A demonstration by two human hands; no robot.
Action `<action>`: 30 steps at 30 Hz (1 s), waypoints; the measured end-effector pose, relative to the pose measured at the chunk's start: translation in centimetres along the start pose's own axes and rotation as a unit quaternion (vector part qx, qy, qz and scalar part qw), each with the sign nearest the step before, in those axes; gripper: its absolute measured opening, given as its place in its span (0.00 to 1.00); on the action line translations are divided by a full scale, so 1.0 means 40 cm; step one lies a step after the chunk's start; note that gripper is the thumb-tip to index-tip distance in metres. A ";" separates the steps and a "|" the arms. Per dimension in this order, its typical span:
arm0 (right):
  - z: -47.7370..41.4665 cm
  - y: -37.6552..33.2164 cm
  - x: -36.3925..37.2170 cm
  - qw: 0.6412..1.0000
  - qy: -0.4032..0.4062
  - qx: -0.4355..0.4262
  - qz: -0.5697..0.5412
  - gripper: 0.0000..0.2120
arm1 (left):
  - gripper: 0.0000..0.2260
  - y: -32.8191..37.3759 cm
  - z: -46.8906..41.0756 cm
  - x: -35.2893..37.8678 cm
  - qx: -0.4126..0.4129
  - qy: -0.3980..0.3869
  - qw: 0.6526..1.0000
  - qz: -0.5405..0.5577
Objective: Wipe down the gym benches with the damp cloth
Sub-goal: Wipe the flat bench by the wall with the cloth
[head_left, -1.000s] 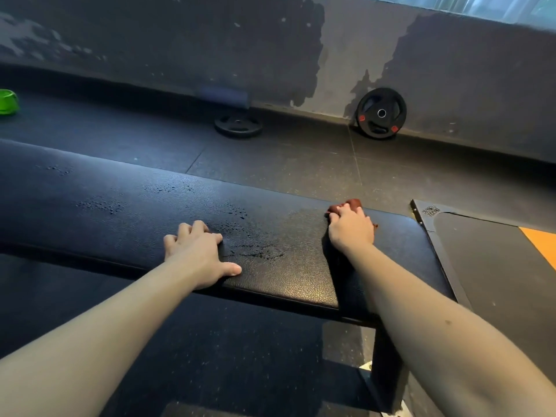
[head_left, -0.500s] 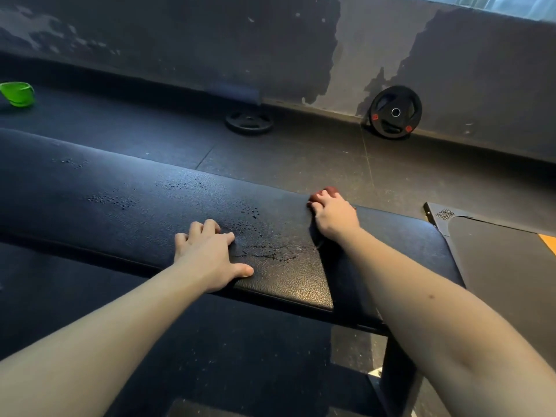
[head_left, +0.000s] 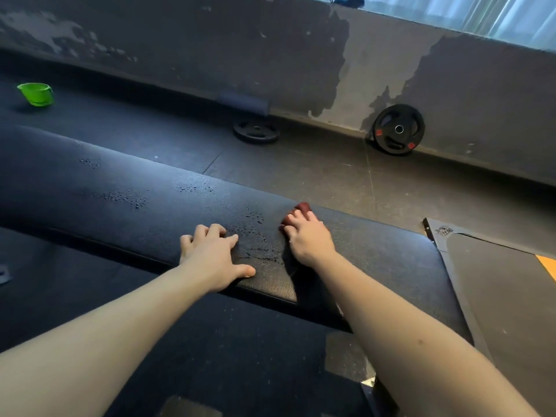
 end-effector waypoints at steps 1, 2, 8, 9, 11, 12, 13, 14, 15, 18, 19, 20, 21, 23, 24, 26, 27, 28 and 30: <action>0.007 0.053 -0.016 0.999 0.009 0.039 0.004 0.17 | 0.40 -0.004 0.004 -0.001 0.004 0.005 1.000 -0.001; 0.021 0.100 -0.029 0.997 0.018 0.074 0.009 0.17 | 0.39 -0.007 0.007 -0.004 0.009 0.011 1.000 -0.006; 0.119 0.085 -0.034 0.986 0.057 0.146 0.054 0.21 | 0.34 -0.044 0.027 -0.016 0.004 0.023 1.000 -0.019; 0.130 0.040 -0.023 0.988 0.057 0.129 0.058 0.21 | 0.34 -0.048 0.028 -0.015 0.002 0.020 1.000 -0.016; 0.156 -0.056 0.001 0.994 0.050 0.085 0.045 0.21 | 0.34 -0.050 0.028 -0.014 -0.001 0.013 1.000 -0.014; 0.168 -0.095 0.009 0.996 0.047 0.063 0.035 0.22 | 0.33 -0.050 0.027 -0.014 -0.002 0.009 1.000 -0.013; 0.180 -0.120 0.013 0.998 0.043 0.044 0.023 0.22 | 0.33 -0.048 0.029 -0.014 -0.003 0.006 1.000 -0.013; 0.191 -0.130 0.013 0.999 0.036 0.028 0.008 0.21 | 0.33 -0.048 0.032 -0.013 -0.003 0.005 1.000 -0.012; 0.201 -0.125 0.008 0.999 0.028 0.019 -0.007 0.21 | 0.32 -0.048 0.034 -0.014 -0.001 0.008 1.000 -0.012; 0.242 -0.038 -0.036 0.999 0.023 0.040 -0.029 0.21 | 0.31 -0.055 0.039 -0.014 0.005 0.012 1.000 -0.008; 0.259 0.001 -0.054 0.997 0.035 0.056 -0.026 0.21 | 0.31 -0.057 0.038 -0.017 0.008 0.016 1.000 -0.010; 0.279 0.036 -0.070 0.996 0.045 0.076 -0.023 0.21 | 0.31 -0.059 0.037 -0.020 0.011 0.018 1.000 -0.011; 0.296 0.064 -0.081 0.994 0.051 0.096 -0.019 0.22 | 0.30 -0.059 0.037 -0.021 0.013 0.019 1.000 -0.011; 0.318 0.088 -0.081 0.990 0.061 0.125 0.007 0.22 | 0.30 -0.064 0.037 -0.021 0.017 0.018 1.000 -0.013; 0.323 0.083 -0.077 0.988 0.068 0.134 0.026 0.22 | 0.30 -0.066 0.039 -0.019 0.018 0.018 1.000 -0.015; 0.320 0.032 -0.058 0.986 0.083 0.136 0.047 0.22 | 0.29 -0.077 0.044 -0.018 0.017 0.018 1.000 -0.018; 0.317 -0.013 -0.043 0.988 0.085 0.122 0.045 0.22 | 0.29 -0.084 0.045 -0.018 0.013 0.018 1.000 -0.018; 0.315 -0.067 -0.025 0.991 0.084 0.098 0.036 0.22 | 0.28 -0.092 0.046 -0.018 0.007 0.019 1.000 -0.018; 0.315 -0.175 0.009 0.996 0.082 0.044 0.011 0.22 | 0.28 -0.109 0.046 -0.021 -0.004 0.021 1.000 -0.016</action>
Point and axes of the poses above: each hand's wrist, its own z-axis away from the middle knuckle, its own x-axis out of the palm, y = z × x, the point moved 7 cm from there along -z, towards the middle knuckle, and after that the axes turned 12 degrees about y, right-handed, at the moved point
